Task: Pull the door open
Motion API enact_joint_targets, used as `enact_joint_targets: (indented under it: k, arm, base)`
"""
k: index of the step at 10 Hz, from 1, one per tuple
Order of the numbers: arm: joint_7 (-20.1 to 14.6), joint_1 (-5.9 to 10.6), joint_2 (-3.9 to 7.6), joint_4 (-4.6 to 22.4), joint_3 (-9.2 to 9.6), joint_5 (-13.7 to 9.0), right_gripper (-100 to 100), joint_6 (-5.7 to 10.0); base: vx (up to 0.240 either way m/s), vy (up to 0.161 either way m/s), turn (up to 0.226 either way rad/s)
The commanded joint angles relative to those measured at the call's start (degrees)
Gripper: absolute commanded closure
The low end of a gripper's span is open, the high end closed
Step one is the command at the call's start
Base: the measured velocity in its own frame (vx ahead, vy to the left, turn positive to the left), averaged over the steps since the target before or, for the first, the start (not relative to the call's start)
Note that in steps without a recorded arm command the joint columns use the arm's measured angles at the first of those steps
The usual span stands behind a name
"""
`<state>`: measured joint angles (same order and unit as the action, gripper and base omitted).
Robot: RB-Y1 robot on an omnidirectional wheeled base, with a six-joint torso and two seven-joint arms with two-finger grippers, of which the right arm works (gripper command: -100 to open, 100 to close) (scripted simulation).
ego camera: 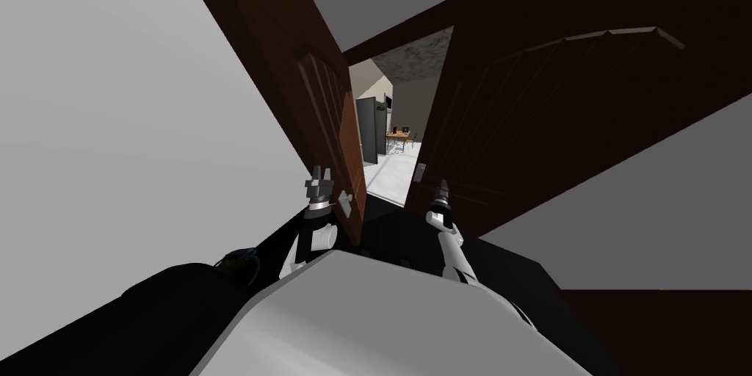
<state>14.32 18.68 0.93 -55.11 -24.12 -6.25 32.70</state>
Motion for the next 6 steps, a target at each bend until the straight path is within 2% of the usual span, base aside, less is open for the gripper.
enact_joint_targets:
  k: [1, 4, 5, 6]
  arm:
    - [0.46, 0.81, -0.15, 1.9, -0.45, -0.09, -100, -0.01]
    - [2.55, 5.28, -0.79, 8.25, -2.87, -0.59, -100, -0.33]
    - [2.55, 5.28, -0.79, 9.05, -2.87, -0.59, -100, -0.33]
    - [3.19, 6.62, -1.02, 10.57, -3.6, -0.75, -100, -0.42]
  base:
    - [0.035, -0.032, 0.036]
    - [0.063, -0.049, 0.079]
    - [0.059, -0.046, 0.025]
    - [0.05, -0.031, 0.038]
